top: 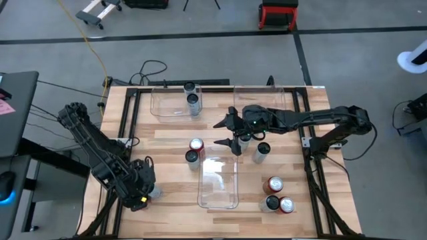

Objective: Sort soda cans
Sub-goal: Put the white-blue soda can into the top left transparent bin

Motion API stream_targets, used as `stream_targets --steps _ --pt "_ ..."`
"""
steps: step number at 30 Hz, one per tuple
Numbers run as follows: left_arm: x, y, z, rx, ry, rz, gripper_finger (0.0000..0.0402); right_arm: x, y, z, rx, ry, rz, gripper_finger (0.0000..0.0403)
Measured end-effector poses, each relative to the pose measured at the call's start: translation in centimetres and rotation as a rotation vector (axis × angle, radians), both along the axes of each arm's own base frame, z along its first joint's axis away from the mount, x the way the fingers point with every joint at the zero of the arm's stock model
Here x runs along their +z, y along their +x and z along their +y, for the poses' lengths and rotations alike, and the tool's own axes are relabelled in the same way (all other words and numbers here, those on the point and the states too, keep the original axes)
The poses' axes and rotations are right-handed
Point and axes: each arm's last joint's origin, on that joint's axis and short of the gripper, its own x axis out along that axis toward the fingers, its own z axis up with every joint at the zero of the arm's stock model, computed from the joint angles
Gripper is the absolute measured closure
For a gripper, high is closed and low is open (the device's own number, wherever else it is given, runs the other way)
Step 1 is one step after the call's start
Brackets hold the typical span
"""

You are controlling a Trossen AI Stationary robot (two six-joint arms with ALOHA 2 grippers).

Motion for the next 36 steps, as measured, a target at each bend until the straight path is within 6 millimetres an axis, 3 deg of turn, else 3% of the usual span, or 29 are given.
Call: stream_targets --steps 26,36 --pt "0.82 0.06 -0.10 -0.114 -0.009 0.006 0.0086 -0.05 0.00 0.20 0.006 0.002 0.005 0.0081" --pt "0.81 0.34 0.38 -0.011 0.096 -0.091 0.0081 -0.29 -0.09 0.42 0.013 0.001 0.030 0.0081"
